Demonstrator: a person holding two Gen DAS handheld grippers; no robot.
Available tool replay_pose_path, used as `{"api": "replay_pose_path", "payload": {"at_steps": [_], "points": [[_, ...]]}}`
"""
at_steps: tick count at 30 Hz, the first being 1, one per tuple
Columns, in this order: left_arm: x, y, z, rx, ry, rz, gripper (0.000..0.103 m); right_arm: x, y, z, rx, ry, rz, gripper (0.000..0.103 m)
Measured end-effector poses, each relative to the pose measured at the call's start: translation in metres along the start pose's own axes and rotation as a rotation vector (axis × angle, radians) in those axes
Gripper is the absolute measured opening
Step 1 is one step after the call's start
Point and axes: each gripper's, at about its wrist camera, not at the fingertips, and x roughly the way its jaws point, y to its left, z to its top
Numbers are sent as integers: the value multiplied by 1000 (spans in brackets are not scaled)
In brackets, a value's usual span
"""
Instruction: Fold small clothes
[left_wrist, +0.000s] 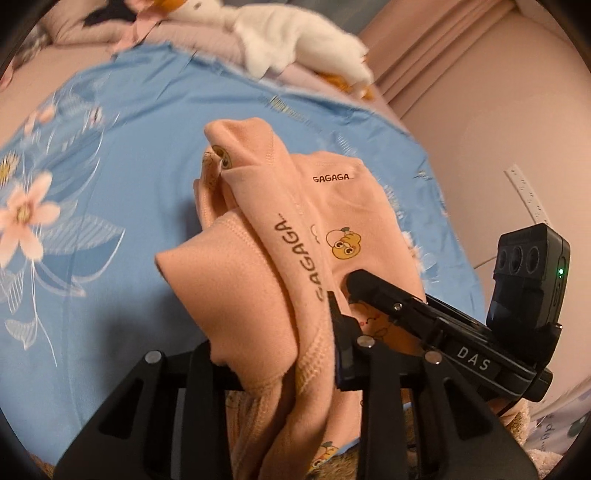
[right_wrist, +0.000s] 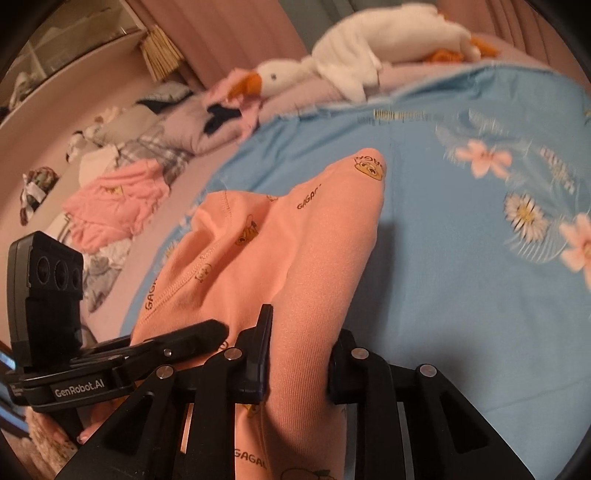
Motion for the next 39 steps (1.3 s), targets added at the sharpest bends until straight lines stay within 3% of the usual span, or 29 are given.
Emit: {"api": "replay_pose_path", "payload": {"at_steps": [11, 20, 31, 34, 37, 39], "points": [[23, -35, 23, 73, -37, -14, 30, -18, -20, 26, -21, -78, -79, 25], [64, -27, 43, 59, -6, 30, 30, 5, -45, 43, -7, -44, -122, 25], [100, -8, 44, 41, 71, 112, 31, 41, -62, 43, 13, 49, -191, 25], [100, -9, 40, 57, 83, 155, 36, 41, -66, 41, 23, 66, -235, 26], [95, -11, 38, 75, 77, 195, 42, 34, -69, 40, 38, 70, -271, 35], [86, -13, 37, 88, 60, 216, 57, 23, -68, 40, 29, 39, -319, 46]]}}
